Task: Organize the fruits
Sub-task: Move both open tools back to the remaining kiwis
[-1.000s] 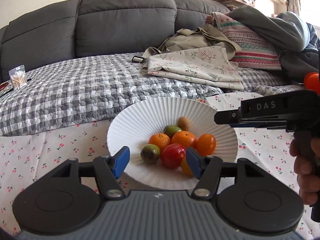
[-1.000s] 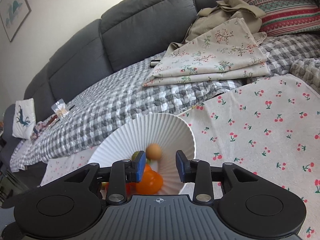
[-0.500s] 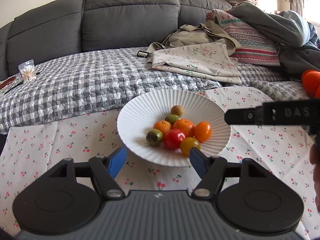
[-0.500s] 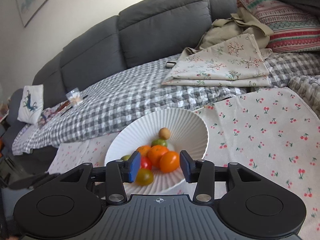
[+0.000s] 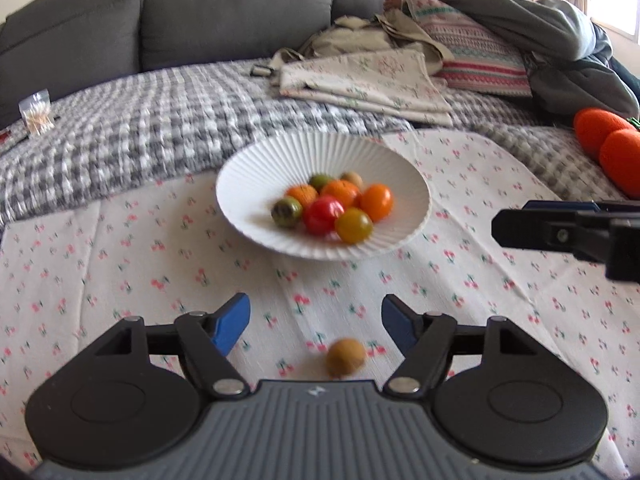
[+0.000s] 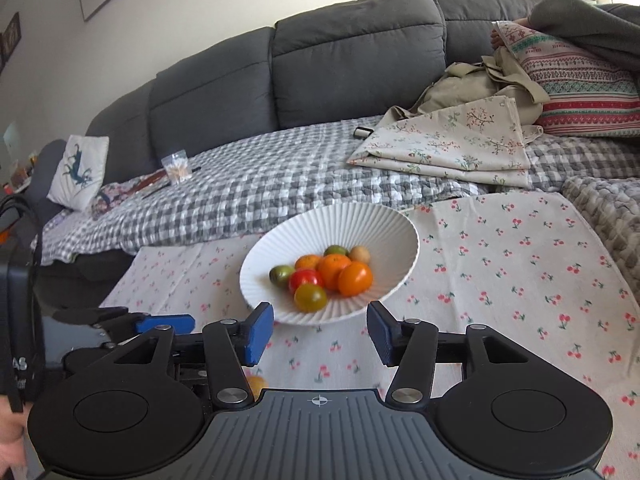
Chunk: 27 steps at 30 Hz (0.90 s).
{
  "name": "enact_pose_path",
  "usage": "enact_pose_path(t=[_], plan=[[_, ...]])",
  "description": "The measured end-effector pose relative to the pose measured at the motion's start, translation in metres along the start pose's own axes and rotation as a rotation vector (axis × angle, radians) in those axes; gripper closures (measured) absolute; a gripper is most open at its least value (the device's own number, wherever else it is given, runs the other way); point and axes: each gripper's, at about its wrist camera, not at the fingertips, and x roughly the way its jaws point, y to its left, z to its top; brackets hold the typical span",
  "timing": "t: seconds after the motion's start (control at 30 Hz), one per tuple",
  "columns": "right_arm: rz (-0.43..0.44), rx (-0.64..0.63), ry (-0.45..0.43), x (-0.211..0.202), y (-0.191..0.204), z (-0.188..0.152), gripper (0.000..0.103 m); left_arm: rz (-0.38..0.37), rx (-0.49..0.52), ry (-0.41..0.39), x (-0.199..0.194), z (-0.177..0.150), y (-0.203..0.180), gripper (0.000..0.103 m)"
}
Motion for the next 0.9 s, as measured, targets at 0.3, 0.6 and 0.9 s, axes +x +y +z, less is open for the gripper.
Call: enact_pose_path(t=[0.3,0.6,0.9], plan=[[0.009,-0.032,0.060,-0.010,0.005,-0.023,0.051,-0.020,0.032,0.057,0.009,-0.012,-0.009,0.031],[0.001,-0.048,0.104,-0.001,0.005,-0.029,0.049,-0.040,0.081,0.094,0.023,-0.021,-0.016,0.042],[0.014,-0.091,0.171,0.013,0.012,-0.037,0.049,-0.040,0.145,0.106,0.034,-0.026,-0.023,0.076]])
